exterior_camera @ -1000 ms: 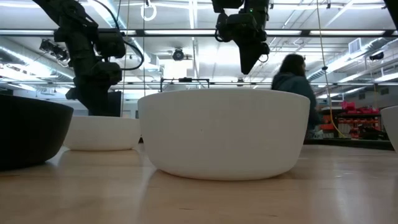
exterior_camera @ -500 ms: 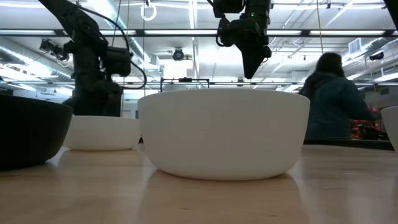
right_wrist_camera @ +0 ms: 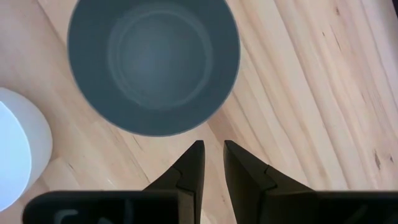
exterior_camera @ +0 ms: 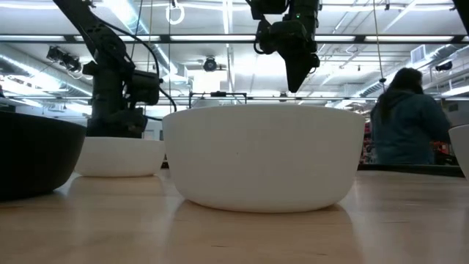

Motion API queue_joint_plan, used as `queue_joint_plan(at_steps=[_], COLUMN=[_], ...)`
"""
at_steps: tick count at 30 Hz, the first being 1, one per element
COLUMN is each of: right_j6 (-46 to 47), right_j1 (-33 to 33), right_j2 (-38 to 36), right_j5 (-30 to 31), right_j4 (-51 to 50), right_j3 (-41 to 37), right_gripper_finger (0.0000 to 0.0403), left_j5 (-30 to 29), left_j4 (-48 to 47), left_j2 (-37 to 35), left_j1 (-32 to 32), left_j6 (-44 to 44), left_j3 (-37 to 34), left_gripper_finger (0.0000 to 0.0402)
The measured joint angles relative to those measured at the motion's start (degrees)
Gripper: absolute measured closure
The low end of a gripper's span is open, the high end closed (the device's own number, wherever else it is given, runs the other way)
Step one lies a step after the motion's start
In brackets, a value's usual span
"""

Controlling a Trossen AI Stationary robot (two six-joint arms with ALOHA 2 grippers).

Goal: Nest bowls inside each other
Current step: Stack the top white bowl on the dark gray bowl

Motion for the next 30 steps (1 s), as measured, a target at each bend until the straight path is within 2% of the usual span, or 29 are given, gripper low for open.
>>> queue_joint_plan(at_steps=[10,16,19,30], right_j6=[-0.1,-0.2,-1.6,-5.0], right_j1=[0.0,0.2,0.8,6.8], right_j2=[0.0,0.0,0.0,-0.5], right_j5=[0.0,0.0,0.0,0.0], right_j4=[0.0,0.0,0.0,0.1], right_j3=[0.0,0.0,0.0,0.0], right_gripper_finger=[0.0334,0.0334,0.0334,0.0334], left_j5=[1.0,0.3,0.3,-0.5], left_j4=[0.2,0.2,-0.6,-13.2], left_j2=[-0.2,-0.2,-0.2,-0.1], left_j1=[0.1,0.1,0.1,-3.0], left_j6=[2.9,3.0,3.2,1.8], left_j3=[0.1,0.1,0.6,12.7], left_gripper_finger=[0.0391,0.0378,0.0389,0.0393])
